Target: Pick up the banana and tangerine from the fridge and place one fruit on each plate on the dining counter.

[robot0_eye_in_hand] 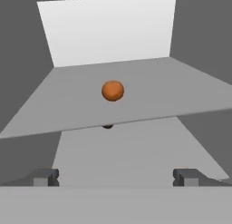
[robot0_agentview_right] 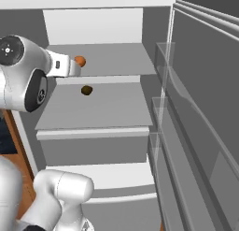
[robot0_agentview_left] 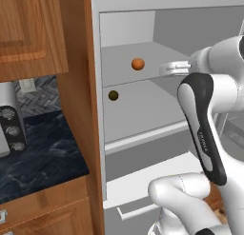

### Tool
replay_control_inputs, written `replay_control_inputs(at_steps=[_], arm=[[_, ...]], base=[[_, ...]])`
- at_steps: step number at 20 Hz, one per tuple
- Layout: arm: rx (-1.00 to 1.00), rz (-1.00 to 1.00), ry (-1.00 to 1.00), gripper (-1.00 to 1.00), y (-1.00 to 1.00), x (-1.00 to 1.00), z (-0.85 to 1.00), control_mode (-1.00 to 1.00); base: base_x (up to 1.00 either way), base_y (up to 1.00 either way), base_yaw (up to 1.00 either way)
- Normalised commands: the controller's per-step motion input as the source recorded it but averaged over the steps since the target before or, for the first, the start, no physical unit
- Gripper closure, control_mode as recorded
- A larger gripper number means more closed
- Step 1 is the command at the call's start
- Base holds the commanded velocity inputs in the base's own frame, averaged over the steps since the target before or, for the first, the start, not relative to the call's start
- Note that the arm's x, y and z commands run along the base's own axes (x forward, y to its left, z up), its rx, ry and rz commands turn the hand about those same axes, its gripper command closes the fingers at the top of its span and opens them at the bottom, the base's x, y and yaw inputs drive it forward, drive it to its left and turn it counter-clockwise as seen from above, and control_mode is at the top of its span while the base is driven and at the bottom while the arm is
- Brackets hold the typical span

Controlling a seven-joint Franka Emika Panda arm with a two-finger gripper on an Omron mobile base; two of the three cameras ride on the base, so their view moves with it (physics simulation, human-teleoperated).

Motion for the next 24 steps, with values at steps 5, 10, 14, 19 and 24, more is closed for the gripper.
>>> replay_control_inputs(at_steps=[5, 10, 14, 19, 24], arm=[[0.00, 0.00, 0.00, -1.00, 0.01, 0.55, -0.02, -1.00], [0.00, -0.01, 0.09, -1.00, 0.20, 0.97, 0.00, -1.00], [-0.01, 0.00, 0.11, -1.00, 0.26, 0.93, 0.00, -1.00], [0.00, 0.00, 0.24, -1.00, 0.07, 0.21, -0.32, -1.00], [0.00, 0.01, 0.16, -1.00, 0.00, 0.12, -0.39, -1.00]], base=[[0.00, 0.00, 0.00], [0.00, 0.00, 0.00], [0.00, 0.00, 0.00], [0.00, 0.00, 0.00], [0.00, 0.00, 0.00]])
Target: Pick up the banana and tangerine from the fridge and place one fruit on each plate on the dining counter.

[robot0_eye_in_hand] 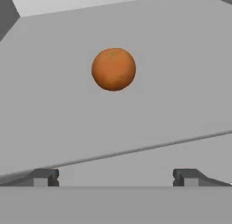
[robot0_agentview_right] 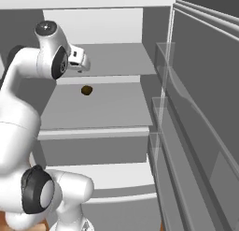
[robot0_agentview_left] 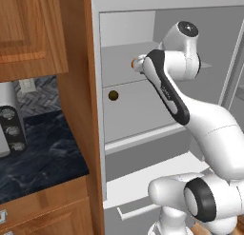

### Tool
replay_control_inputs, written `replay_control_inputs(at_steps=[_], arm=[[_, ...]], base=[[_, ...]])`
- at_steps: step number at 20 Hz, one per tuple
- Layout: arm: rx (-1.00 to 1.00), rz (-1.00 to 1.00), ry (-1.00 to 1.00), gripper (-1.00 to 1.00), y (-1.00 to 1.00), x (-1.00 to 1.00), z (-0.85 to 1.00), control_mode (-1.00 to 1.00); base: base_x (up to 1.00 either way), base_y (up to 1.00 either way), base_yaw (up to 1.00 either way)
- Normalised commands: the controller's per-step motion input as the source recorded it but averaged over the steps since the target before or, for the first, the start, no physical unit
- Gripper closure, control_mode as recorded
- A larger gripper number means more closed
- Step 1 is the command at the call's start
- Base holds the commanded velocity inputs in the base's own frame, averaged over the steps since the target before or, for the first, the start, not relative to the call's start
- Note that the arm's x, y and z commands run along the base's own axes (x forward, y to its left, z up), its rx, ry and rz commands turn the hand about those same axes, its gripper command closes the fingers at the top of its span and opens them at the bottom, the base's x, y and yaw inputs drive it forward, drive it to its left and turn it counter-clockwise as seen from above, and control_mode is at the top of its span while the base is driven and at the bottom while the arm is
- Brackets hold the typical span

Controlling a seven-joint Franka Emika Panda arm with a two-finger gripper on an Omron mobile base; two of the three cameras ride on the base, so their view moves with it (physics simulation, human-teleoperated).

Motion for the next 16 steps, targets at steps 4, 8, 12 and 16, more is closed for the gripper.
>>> replay_control_inputs(at_steps=[4, 8, 12, 16], arm=[[0.00, 0.01, -0.01, -1.00, 0.00, 0.40, -0.01, -1.00], [0.00, 0.02, -0.03, -1.00, 0.00, 0.44, 0.00, -1.00], [0.00, 0.00, -0.06, -1.00, 0.00, 0.60, 0.00, -1.00], [0.00, 0.00, -0.04, -1.00, 0.12, 0.47, 0.00, -1.00]], base=[[0.00, 0.00, 0.00], [0.00, 0.00, 0.00], [0.00, 0.00, 0.00], [0.00, 0.00, 0.00]])
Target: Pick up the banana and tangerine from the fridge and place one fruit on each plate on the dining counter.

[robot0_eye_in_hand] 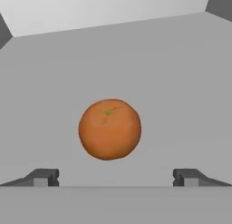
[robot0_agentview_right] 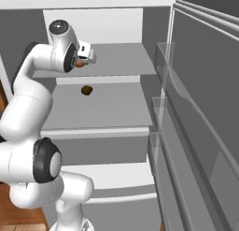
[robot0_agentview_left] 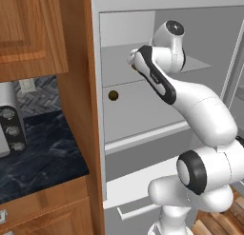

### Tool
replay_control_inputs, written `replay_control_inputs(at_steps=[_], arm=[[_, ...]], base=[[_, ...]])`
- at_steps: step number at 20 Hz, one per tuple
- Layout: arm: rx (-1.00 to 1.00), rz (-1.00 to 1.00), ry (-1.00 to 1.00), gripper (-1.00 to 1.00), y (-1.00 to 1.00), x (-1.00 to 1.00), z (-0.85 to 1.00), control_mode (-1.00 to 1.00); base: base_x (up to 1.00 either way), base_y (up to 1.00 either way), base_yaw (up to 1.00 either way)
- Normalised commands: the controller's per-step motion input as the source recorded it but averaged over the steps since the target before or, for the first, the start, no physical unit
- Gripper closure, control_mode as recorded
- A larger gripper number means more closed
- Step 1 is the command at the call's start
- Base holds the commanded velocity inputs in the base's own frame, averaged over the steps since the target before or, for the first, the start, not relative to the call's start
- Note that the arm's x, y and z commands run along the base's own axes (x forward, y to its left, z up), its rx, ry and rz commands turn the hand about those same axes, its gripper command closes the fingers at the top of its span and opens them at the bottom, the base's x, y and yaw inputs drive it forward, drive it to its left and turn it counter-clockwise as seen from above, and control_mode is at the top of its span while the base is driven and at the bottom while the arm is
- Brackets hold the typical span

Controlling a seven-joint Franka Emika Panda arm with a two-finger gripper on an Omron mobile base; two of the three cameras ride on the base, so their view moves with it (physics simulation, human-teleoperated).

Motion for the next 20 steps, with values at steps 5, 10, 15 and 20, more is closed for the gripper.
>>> replay_control_inputs(at_steps=[5, 10, 15, 20], arm=[[0.00, 0.00, 0.00, -1.00, 0.22, 0.09, 0.04, -1.00], [0.00, 0.00, 0.00, -1.00, 0.03, 0.21, 0.00, -1.00], [0.00, 0.00, 0.00, -1.00, 0.00, 0.07, 0.00, -1.00], [0.00, 0.00, 0.00, -1.00, 0.00, 0.21, -0.01, -1.00]], base=[[0.00, 0.00, 0.00], [0.00, 0.00, 0.00], [0.00, 0.00, 0.00], [0.00, 0.00, 0.00]])
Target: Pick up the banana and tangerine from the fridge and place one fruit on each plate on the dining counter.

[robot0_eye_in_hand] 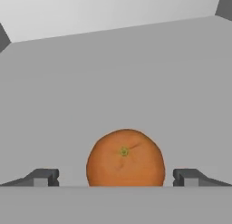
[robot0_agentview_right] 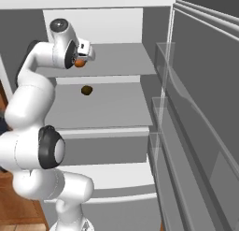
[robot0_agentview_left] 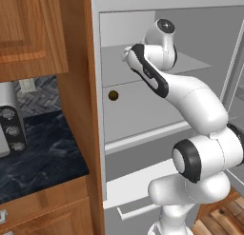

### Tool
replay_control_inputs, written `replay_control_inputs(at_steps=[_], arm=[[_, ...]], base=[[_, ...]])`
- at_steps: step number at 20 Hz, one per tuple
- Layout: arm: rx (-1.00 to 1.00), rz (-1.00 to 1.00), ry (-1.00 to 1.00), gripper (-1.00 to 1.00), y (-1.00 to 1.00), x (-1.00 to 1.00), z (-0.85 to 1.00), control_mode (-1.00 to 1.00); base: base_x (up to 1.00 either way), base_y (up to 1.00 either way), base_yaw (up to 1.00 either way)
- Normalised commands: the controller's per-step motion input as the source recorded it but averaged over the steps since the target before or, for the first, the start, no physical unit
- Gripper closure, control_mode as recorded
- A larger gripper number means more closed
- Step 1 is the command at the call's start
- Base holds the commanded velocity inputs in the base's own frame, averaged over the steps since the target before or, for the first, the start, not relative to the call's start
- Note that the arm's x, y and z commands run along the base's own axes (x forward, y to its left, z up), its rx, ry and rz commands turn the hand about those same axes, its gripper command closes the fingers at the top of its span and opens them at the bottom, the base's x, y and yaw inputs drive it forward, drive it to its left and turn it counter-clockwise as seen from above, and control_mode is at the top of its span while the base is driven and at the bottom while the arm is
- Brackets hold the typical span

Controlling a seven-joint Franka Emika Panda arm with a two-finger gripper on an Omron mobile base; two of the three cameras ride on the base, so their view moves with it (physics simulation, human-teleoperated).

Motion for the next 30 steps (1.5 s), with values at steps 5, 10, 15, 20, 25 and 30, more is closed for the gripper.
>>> replay_control_inputs(at_steps=[5, 10, 15, 20, 25, 30], arm=[[0.00, 0.00, 0.00, -1.00, -0.07, 0.19, 0.00, -1.00], [0.00, 0.00, 0.00, -1.00, 0.00, 0.00, 0.00, -1.00], [0.00, 0.00, 0.07, -1.00, 0.00, 0.00, -0.20, -1.00], [0.00, 0.00, 0.03, -1.00, 0.00, 0.00, -0.25, -1.00], [0.00, 0.00, 0.00, -1.00, 0.00, 0.02, -0.05, -1.00], [0.00, 0.00, 0.00, -1.00, 0.00, 0.00, 0.00, -1.00]], base=[[0.00, 0.00, 0.00], [0.00, 0.00, 0.00], [0.00, 0.00, 0.00], [0.00, 0.00, 0.00], [0.00, 0.00, 0.00], [0.00, 0.00, 0.00]])
